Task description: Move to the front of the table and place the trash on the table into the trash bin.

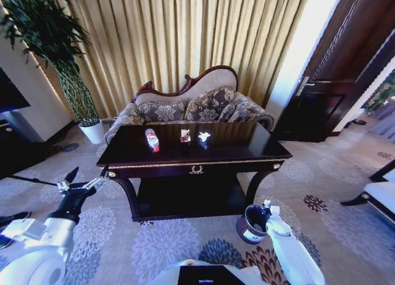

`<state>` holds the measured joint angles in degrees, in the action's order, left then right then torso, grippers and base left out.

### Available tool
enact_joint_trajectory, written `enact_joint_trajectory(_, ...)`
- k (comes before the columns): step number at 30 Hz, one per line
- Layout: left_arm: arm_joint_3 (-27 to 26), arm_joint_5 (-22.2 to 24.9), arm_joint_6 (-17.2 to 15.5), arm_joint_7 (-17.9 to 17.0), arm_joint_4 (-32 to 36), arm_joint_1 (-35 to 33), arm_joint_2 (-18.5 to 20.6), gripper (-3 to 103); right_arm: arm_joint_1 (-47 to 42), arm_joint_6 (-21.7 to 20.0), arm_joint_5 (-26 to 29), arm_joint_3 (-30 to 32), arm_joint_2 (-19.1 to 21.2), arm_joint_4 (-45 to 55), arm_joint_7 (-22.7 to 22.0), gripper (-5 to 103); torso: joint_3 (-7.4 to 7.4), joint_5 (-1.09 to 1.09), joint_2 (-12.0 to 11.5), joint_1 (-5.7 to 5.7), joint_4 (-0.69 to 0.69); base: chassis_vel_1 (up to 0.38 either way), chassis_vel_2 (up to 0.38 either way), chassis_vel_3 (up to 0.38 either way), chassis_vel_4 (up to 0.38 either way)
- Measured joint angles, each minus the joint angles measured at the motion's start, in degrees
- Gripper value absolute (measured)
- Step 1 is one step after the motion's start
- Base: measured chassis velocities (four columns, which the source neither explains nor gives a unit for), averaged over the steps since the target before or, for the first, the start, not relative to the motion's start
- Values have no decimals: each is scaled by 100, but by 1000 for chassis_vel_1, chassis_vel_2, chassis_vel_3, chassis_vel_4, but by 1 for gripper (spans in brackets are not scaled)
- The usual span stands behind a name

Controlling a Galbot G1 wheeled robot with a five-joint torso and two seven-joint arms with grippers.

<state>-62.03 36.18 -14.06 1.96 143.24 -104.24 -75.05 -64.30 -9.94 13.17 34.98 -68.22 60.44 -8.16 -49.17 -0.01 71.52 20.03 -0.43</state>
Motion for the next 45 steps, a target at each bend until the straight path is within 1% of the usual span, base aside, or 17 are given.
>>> enact_joint_trajectory(3, -5, 1, 64, 0, 0, -11, -1, 100, -45, 0, 115, 0, 21, 126, -3, 60, 0, 0, 0, 0, 1, 0, 0, 0, 0)
enact_joint_trajectory(4, -5, 1, 64, 0, 0, -11, -1, 100, -45, 0, 115, 0, 21, 126, -3, 60, 0, 0, 0, 0, 1, 0, 0, 0, 0)
enact_joint_trajectory(5, -12, 1, 71, -1, 0, -15, 2, 100, -66, 0, 123, 0, 26, 157, -3, 65, 0, 0, 0, 0, 1, 0, 0, 0, 0)
enact_joint_trajectory(6, -21, 2, 74, -2, 0, -20, 4, 100, -84, 0, 127, -1, 27, 179, -3, 65, 0, 0, 0, 0, 0, 0, 0, 0, 0)
enact_joint_trajectory(9, -37, 5, 77, -3, 0, -31, 0, 100, -131, 0, 140, 7, 28, 221, -3, 82, 0, 0, 0, 0, 0, 0, 0, 0, 0)
enact_joint_trajectory(12, -39, 5, 80, -2, 0, -38, -10, 100, -156, 0, 139, 14, 29, 239, -3, 87, 0, 0, 0, 0, 0, 0, 0, 0, 0)
enact_joint_trajectory(14, -39, 5, 83, -2, 0, -40, -17, 100, -184, -1, 125, 21, 34, 254, -3, 97, 0, 0, 0, 0, 0, 0, 0, 0, 0)
enact_joint_trajectory(19, -69, 6, 85, -1, 0, -52, -12, 100, -233, -2, 130, 39, 41, 291, -5, 100, 0, 0, 0, 0, 0, 0, 0, 0, 0)
enact_joint_trajectory(22, -73, 8, 86, -1, 0, -53, -11, 100, -303, -30, 299, 39, 73, 428, -5, 100, 0, 1, 0, 0, 0, 0, 0, 0, 0)
enact_joint_trajectory(24, -78, 11, 87, 0, 0, -54, -9, 100, -520, -210, 829, 68, 159, 949, 45, 100, 0, 1, 0, 0, 0, 0, 0, 0, 0)
enact_joint_trajectory(26, -80, 12, 87, 0, 0, -54, -7, 100, -596, -263, 993, 94, 185, 1143, 79, 100, 0, 1, 0, 0, 0, 0, 0, 0, 0)
enact_joint_trajectory(28, -95, 17, 87, 0, 0, -56, -2, 100, -853, -308, 1268, 197, 268, 1776, 214, 100, 1, -1, 1, 0, 1, 0, 0, 0, 0)
enact_joint_trajectory(32, -102, 27, 87, 0, 0, -76, 8, 100, -1043, -282, 1379, 314, 352, 2317, 359, 100, 0, -1, 1, 0, -1, 0, 0, 0, 0)
enact_joint_trajectory(38, -154, 80, 88, -6, 0, -109, 99, 100, -1264, -245, 1980, 542, 381, 3661, 442, 100, 0, -1, 1, 0, 2, 0, 0, 0, 0)
enact_joint_trajectory(40, -165, 87, 88, -9, 0, -110, 111, 100, -1313, -245, 2013, 575, 380, 3863, 462, 100, 0, -1, 0, 0, 2, 0, 0, 0, 0)
enact_joint_trajectory(43, -194, 97, 88, -14, 0, -124, 127, 100, -1591, -276, 2129, 709, 333, 4841, 496, 100, 1, -1, 1, 0, 1, 0, 0, 0, 0)
enact_joint_trajectory(45, -198, 97, 88, -15, 0, -129, 127, 100, -1677, -302, 2136, 725, 315, 5076, 498, 100, 0, -1, 1, 0, 1, 0, 0, 0, 0)
